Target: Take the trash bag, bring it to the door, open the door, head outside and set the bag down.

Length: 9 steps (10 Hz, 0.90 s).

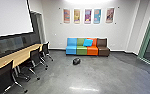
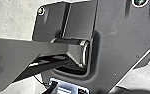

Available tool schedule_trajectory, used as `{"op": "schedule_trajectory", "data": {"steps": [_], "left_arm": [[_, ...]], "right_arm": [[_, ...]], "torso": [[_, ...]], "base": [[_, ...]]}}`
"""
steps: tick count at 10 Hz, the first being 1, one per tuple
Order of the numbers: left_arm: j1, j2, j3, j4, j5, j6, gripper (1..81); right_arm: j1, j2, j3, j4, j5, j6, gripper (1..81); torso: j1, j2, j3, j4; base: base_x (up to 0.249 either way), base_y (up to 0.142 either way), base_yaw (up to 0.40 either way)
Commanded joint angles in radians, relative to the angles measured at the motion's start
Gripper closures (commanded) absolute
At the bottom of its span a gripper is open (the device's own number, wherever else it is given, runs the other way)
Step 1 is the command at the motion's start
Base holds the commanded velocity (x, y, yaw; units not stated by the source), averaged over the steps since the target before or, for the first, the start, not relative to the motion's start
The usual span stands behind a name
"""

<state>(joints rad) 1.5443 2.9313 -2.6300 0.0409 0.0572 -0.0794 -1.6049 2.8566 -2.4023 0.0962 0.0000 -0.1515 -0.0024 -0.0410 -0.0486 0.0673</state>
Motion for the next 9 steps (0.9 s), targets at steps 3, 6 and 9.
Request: {"op": "schedule_trajectory", "data": {"steps": [3,6,9], "left_arm": [[-0.057,-0.004,0.002,0.005,0.058,0.003,1.0],[-0.057,-0.001,0.002,0.005,0.058,0.003,1.0],[-0.06,0.003,0.002,0.007,0.058,0.003,1.0]], "right_arm": [[0.032,-0.009,0.013,0.002,-0.057,-0.008,1.0],[0.033,-0.01,0.016,0.002,-0.058,-0.008,1.0],[0.036,-0.014,0.017,0.001,-0.064,-0.011,1.0]], "torso": [[0.003,0.001,0.0,0.0],[0.002,0.001,0.0,0.0],[0.002,0.001,-0.081,0.0]], "base": [[0.099,0.0,0.0],[0.116,0.0,0.0],[0.143,0.0,0.0]]}}
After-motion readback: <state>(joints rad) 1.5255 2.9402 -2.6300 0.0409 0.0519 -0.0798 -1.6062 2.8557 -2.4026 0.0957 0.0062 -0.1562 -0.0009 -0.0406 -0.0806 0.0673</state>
